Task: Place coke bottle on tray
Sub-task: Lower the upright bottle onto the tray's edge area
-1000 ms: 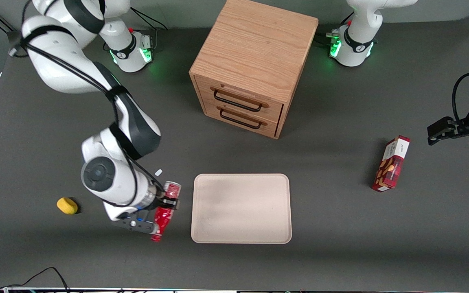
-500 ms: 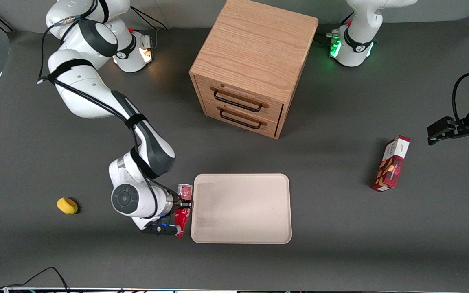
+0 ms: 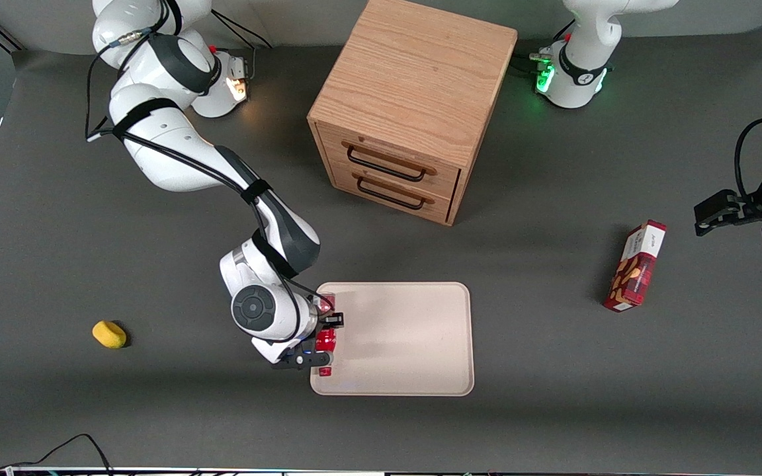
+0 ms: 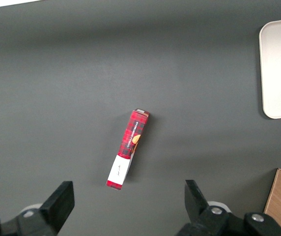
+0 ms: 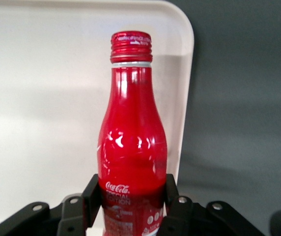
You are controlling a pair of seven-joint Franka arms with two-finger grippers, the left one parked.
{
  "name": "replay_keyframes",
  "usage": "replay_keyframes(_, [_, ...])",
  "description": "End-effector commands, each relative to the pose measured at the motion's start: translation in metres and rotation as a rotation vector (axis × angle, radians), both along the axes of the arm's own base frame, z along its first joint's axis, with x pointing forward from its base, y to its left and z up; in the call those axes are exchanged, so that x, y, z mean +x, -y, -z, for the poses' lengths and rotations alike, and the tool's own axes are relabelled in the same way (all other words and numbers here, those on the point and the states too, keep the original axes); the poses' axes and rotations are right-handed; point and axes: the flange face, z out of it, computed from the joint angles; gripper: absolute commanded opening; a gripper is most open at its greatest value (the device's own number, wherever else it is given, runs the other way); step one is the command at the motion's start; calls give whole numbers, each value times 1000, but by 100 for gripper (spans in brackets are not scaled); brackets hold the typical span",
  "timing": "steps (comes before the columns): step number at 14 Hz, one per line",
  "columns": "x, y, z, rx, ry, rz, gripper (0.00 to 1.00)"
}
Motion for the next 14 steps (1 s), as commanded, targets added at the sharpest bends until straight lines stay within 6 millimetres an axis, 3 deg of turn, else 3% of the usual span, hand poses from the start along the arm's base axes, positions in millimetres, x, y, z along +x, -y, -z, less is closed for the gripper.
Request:
replay_keyframes(1, [6, -2, 10, 16, 37, -27, 41])
replay_keyframes(2, [6, -3, 11, 17, 39, -24, 55])
replay_keyframes(4, [6, -3, 19, 22, 44, -11, 67])
replay_keyframes(6, [6, -4, 24, 26, 46, -6, 100])
replay_keyframes(14, [2, -13, 29, 35, 61, -14, 100])
